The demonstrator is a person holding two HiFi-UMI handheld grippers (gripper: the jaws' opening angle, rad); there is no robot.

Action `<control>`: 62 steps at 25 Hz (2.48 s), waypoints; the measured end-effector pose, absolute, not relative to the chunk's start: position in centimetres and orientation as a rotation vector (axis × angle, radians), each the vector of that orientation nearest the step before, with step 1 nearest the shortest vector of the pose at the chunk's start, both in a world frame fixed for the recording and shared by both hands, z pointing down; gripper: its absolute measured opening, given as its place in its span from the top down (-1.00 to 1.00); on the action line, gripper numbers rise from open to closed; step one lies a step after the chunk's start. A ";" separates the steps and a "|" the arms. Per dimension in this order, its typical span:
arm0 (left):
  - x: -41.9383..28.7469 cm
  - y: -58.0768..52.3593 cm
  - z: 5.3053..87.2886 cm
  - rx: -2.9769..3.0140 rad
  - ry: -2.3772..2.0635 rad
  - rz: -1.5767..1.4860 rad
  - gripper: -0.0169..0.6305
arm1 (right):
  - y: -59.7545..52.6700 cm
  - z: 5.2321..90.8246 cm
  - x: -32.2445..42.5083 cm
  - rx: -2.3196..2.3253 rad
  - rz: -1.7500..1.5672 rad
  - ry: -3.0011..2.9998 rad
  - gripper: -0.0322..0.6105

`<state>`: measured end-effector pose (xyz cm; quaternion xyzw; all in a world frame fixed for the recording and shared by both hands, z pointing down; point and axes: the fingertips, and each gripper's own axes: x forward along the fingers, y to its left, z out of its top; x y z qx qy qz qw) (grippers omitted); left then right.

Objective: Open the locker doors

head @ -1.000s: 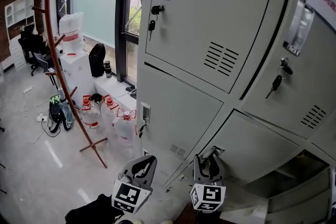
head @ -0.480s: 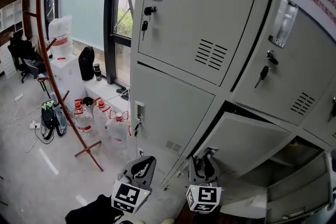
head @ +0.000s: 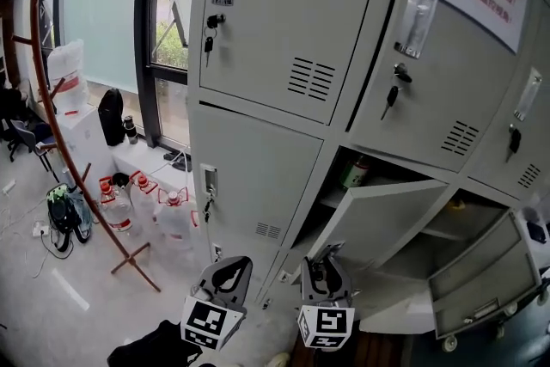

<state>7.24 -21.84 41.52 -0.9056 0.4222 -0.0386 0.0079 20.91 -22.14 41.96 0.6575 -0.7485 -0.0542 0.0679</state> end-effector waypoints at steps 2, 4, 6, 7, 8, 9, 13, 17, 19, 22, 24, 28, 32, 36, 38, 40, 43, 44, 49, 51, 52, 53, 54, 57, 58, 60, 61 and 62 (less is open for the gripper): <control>7.4 -21.3 41.5 -2.843 1.285 -0.117 0.87 | -21.3 42.0 21.1 2.007 -0.165 -2.230 0.40; 7.6 -20.8 41.4 -2.856 1.248 -0.113 0.87 | -20.5 42.0 21.3 2.034 -0.166 -2.203 0.41; 7.9 -20.2 41.4 -2.868 1.213 -0.113 0.87 | -19.7 42.0 21.5 2.062 -0.164 -2.178 0.44; 8.0 -19.9 41.4 -2.874 1.195 -0.112 0.87 | -19.3 42.0 21.7 2.073 -0.162 -2.169 0.45; 8.2 -19.6 41.4 -2.879 1.177 -0.111 0.87 | -18.9 42.0 21.8 2.084 -0.160 -2.161 0.45; 8.4 -19.3 41.4 -2.885 1.159 -0.109 0.87 | -18.5 42.0 21.9 2.093 -0.157 -2.152 0.45; 9.0 -18.3 41.2 -2.904 1.095 -0.101 0.87 | -16.9 42.1 22.2 2.121 -0.149 -2.119 0.43; 10.2 -17.2 41.0 -2.920 1.030 -0.093 0.87 | -15.2 42.1 22.7 2.138 -0.152 -2.086 0.41; 10.9 -16.6 40.9 -2.929 0.995 -0.085 0.87 | -14.4 42.1 23.0 2.143 -0.157 -2.067 0.41; 11.9 -15.7 40.9 -2.942 0.944 -0.080 0.87 | -13.0 42.1 23.6 2.165 -0.167 -2.031 0.41; 12.6 -15.2 40.9 -2.951 0.908 -0.078 0.87 | -12.1 42.2 23.9 2.182 -0.173 -2.005 0.41; 14.1 -13.7 40.8 -2.962 0.831 -0.076 0.87 | -10.0 42.3 25.0 2.229 -0.156 -1.967 0.43; 15.3 -12.4 40.8 -2.978 0.758 -0.072 0.87 | -8.2 42.4 26.1 2.280 -0.148 -1.916 0.44; 16.4 -11.5 40.9 -2.989 0.705 -0.072 0.87 | -6.6 42.4 27.1 2.327 -0.139 -1.861 0.48; 17.1 -11.0 40.9 -2.996 0.673 -0.070 0.87 | -5.8 42.5 27.8 2.350 -0.138 -1.830 0.50; 17.7 -10.5 40.9 -3.004 0.643 -0.069 0.87 | -5.0 42.5 28.4 2.371 -0.134 -1.803 0.52; 18.6 -9.8 41.1 -3.013 0.602 -0.074 0.87 | -4.0 42.5 29.5 2.406 -0.125 -1.764 0.53; 19.0 -9.6 41.2 -3.015 0.589 -0.077 0.87 | -3.7 42.5 29.9 2.418 -0.121 -1.751 0.53; 20.5 -8.7 41.5 -3.025 0.534 -0.090 0.87 | -2.3 42.6 31.6 2.460 -0.113 -1.695 0.59; 21.1 -8.5 41.6 -3.026 0.516 -0.095 0.87 | -1.9 42.6 32.2 2.474 -0.114 -1.675 0.61; 21.3 -8.4 41.7 -3.028 0.510 -0.098 0.87 | -1.7 42.6 32.5 2.480 -0.114 -1.668 0.62; 21.6 -8.4 41.9 -3.029 0.504 -0.101 0.87 | -1.6 42.7 32.7 2.486 -0.114 -1.662 0.63; 21.9 -8.3 41.9 -3.031 0.500 -0.104 0.87 | -1.4 42.7 33.0 2.491 -0.113 -1.658 0.63; 22.6 -8.2 42.1 -3.035 0.489 -0.109 0.87 | -1.0 42.7 33.9 2.504 -0.114 -1.642 0.63; 22.9 -8.1 42.1 -3.036 0.485 -0.109 0.87 | -0.8 42.7 34.2 2.510 -0.113 -1.637 0.64; 23.4 -8.2 42.2 -3.038 0.480 -0.111 0.87 | -0.5 42.7 34.9 2.522 -0.111 -1.622 0.65; 23.6 -8.1 42.2 -3.039 0.477 -0.112 0.87 | -0.4 42.8 35.2 2.529 -0.111 -1.608 0.67; 23.9 -8.1 42.3 -3.040 0.473 -0.113 0.87 | -0.3 42.8 35.7 2.538 -0.113 -1.588 0.73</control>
